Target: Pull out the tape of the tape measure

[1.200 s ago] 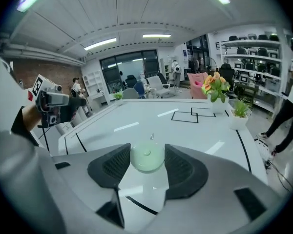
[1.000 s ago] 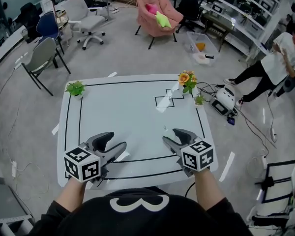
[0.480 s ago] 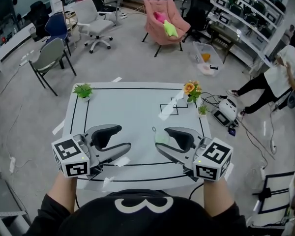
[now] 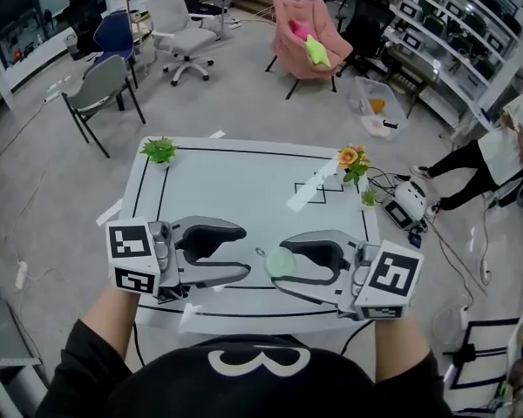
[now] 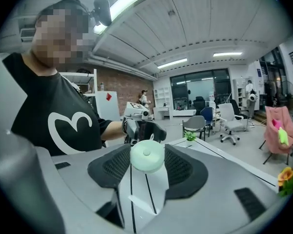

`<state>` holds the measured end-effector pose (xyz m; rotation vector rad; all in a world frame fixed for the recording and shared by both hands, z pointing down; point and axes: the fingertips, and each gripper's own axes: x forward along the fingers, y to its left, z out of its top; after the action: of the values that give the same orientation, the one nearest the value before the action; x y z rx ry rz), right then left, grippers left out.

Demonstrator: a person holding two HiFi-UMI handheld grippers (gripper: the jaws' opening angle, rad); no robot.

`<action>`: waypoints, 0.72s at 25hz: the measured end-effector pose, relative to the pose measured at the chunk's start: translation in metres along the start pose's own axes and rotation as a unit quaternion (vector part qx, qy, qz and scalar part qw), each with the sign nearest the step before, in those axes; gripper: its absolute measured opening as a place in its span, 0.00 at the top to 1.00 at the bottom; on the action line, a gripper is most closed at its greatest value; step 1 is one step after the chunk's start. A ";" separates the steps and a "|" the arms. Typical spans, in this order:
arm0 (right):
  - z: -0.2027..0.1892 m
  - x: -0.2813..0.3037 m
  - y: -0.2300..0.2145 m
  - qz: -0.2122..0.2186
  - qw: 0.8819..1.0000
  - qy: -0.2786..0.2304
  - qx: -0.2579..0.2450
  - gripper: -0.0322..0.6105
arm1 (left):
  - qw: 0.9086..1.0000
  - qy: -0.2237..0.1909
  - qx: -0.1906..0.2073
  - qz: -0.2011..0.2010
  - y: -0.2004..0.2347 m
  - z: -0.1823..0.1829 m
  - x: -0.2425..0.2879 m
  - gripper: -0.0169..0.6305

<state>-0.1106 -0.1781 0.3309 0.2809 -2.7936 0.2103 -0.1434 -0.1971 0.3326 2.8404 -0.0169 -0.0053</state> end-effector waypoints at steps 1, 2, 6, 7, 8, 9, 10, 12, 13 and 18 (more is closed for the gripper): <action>-0.001 0.001 0.004 0.010 1.000 0.003 -0.004 0.60 | 1.000 0.003 0.001 -0.010 -0.001 -0.001 0.003 0.58; -0.002 0.001 0.007 0.019 1.000 0.006 -0.006 0.60 | 1.000 0.009 0.002 -0.020 -0.003 -0.002 0.006 0.59; -0.005 -0.004 0.013 0.041 0.999 0.011 -0.011 0.60 | 0.998 0.033 0.010 -0.053 -0.012 -0.005 0.019 0.61; -0.006 -0.005 0.013 0.045 0.999 0.011 -0.012 0.60 | 0.998 0.038 0.012 -0.056 -0.013 -0.004 0.022 0.66; -0.007 -0.007 0.014 0.049 0.999 0.010 -0.013 0.60 | 0.997 0.043 0.014 -0.059 -0.014 -0.004 0.024 0.73; -0.007 -0.009 0.015 0.053 0.998 0.010 -0.013 0.60 | 0.997 0.049 0.016 -0.061 -0.015 -0.005 0.027 0.76; -0.008 -0.011 0.015 0.056 0.998 0.009 -0.014 0.60 | 0.996 0.054 0.017 -0.064 -0.017 -0.006 0.030 0.76; -0.009 -0.016 0.014 0.062 0.998 0.010 -0.015 0.60 | 0.996 0.059 0.016 -0.072 -0.021 -0.008 0.037 0.76; -0.010 -0.018 0.013 0.064 0.998 0.010 -0.016 0.60 | 0.995 0.060 0.015 -0.074 -0.023 -0.008 0.040 0.80; -0.010 -0.031 0.011 0.071 0.997 -0.001 -0.005 0.60 | 0.995 0.065 0.004 -0.080 -0.030 -0.007 0.056 0.92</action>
<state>-0.0809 -0.1603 0.3288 0.0787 -2.8186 0.2280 -0.0873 -0.1670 0.3300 2.8365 0.2383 0.1460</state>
